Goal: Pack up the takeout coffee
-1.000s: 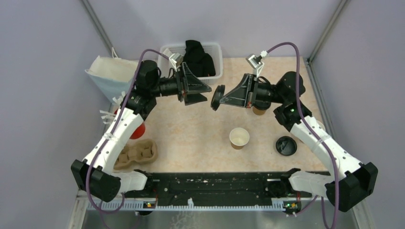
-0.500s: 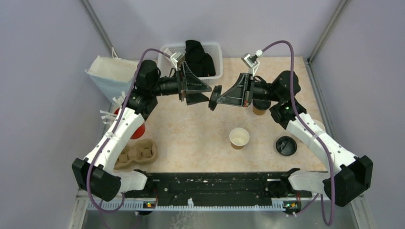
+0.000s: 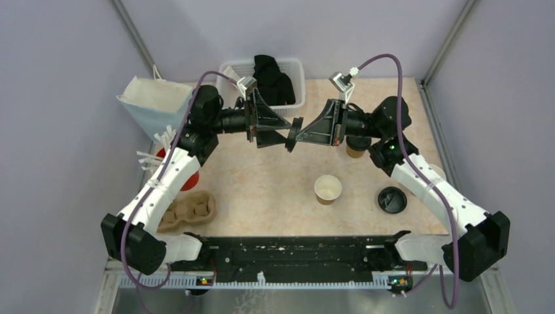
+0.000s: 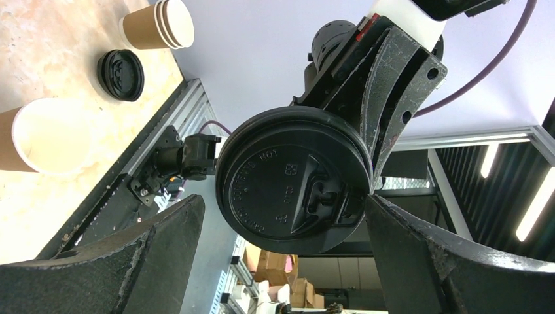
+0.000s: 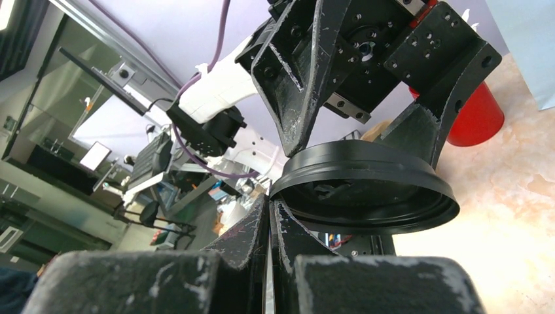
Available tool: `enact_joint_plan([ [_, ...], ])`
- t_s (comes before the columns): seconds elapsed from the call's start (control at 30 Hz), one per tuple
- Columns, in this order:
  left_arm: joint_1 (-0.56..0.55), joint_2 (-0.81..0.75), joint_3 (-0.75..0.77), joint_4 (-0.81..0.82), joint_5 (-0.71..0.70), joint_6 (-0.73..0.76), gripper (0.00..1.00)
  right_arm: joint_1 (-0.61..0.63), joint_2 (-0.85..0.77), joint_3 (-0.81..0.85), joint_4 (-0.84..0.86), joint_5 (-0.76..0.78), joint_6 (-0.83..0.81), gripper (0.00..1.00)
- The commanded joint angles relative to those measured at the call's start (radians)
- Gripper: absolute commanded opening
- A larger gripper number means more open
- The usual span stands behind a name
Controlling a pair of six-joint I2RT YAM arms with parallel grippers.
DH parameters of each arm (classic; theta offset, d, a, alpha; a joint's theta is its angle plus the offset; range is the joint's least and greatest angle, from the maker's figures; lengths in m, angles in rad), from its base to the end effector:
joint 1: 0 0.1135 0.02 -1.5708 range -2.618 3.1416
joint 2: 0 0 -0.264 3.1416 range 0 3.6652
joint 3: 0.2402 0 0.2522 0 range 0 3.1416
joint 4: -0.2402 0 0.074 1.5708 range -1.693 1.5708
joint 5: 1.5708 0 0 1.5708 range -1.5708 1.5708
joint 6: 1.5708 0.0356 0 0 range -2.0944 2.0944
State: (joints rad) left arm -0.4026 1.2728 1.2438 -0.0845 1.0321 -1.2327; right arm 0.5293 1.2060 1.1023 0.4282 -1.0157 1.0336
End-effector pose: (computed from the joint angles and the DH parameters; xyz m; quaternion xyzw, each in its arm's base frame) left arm 0.2463 -0.1381 0.4083 0.0390 0.7263 -0.6743 0.1275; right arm 0.2122 0.1592 0.4240 -0.2552 0.5923 0.7012 0.3038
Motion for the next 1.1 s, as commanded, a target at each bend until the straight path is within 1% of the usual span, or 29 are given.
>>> enact_joint_plan([
  [0.0, -0.003, -0.002, -0.002, 0.063, 0.032, -0.058, 0.98, 0.017, 0.009, 0.036, 0.084, -0.008, 0.001, 0.0],
  [0.2, -0.004, -0.006, -0.016, 0.118, 0.049, -0.09, 0.98, 0.016, 0.018, 0.02, 0.106, -0.013, 0.003, 0.0],
  [0.4, -0.004, -0.013, -0.017, 0.116, 0.05, -0.085, 0.98, 0.017, 0.02, 0.004, 0.108, -0.013, 0.0, 0.0],
  [0.5, -0.004, -0.015, -0.011, 0.09, 0.041, -0.052, 0.98, 0.017, 0.015, 0.01, 0.099, -0.013, -0.002, 0.0],
  [0.7, -0.004, -0.008, 0.034, -0.068, 0.0, 0.058, 0.98, 0.015, -0.007, 0.037, 0.022, -0.006, -0.04, 0.0],
  [0.77, -0.004, -0.006, 0.044, -0.083, -0.01, 0.074, 0.98, 0.017, -0.013, 0.037, -0.015, -0.002, -0.062, 0.0],
  [0.87, -0.004, -0.004, 0.045, -0.073, -0.01, 0.075, 0.98, 0.016, -0.016, 0.027, -0.034, -0.003, -0.074, 0.0],
  [1.07, -0.005, -0.001, 0.024, -0.004, 0.023, 0.026, 0.98, 0.016, -0.006, 0.022, 0.002, -0.005, -0.055, 0.0],
])
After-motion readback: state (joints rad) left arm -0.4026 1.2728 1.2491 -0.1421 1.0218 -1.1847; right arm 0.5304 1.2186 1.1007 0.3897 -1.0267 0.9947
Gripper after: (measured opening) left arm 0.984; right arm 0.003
